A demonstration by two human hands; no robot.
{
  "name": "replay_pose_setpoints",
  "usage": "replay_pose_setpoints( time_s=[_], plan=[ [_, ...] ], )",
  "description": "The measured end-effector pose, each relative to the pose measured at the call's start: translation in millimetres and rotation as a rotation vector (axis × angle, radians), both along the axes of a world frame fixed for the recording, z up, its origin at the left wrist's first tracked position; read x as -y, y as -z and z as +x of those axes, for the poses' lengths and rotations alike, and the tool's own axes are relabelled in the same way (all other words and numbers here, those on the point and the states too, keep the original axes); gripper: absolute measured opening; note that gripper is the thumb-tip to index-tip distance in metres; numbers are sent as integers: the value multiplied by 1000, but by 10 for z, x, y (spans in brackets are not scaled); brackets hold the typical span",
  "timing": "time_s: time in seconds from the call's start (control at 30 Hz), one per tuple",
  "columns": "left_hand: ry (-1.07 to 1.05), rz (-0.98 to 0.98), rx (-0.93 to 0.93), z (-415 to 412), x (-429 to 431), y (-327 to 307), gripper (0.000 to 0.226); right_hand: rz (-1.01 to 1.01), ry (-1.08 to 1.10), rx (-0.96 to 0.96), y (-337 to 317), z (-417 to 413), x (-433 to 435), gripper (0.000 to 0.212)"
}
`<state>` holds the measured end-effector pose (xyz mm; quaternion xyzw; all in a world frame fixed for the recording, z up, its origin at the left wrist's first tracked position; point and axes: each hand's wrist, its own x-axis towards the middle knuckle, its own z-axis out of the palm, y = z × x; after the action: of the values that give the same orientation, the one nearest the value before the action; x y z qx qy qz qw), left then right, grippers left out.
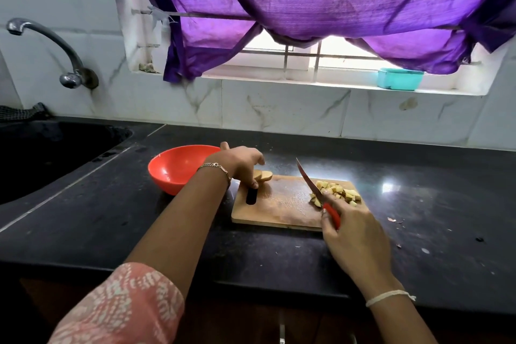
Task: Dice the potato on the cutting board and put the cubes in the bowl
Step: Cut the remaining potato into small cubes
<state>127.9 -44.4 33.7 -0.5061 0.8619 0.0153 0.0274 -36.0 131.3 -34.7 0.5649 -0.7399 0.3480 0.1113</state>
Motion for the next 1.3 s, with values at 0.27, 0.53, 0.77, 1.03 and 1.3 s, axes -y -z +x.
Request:
replay_pose_setpoints(
  time_s=[0.27, 0.53, 0.77, 1.03, 1.3],
  plan=[
    [-12, 41, 28, -14, 81, -68, 51, 3, -3, 1, 15, -13, 7, 41],
    [163, 255, -307, -49, -251, -184, 57, -6, 21, 67, 42, -45, 4, 39],
    [297, 448, -295, -268, -524, -52, 61, 75, 19, 111, 74, -60, -89, 49],
    [228, 316, -301, -294, -503, 140, 79, 123, 37, 91, 27, -12, -120, 47],
    [113, 71, -415, -258, -500, 347, 58, 148, -24, 26, -21, 34, -174, 50]
  ],
)
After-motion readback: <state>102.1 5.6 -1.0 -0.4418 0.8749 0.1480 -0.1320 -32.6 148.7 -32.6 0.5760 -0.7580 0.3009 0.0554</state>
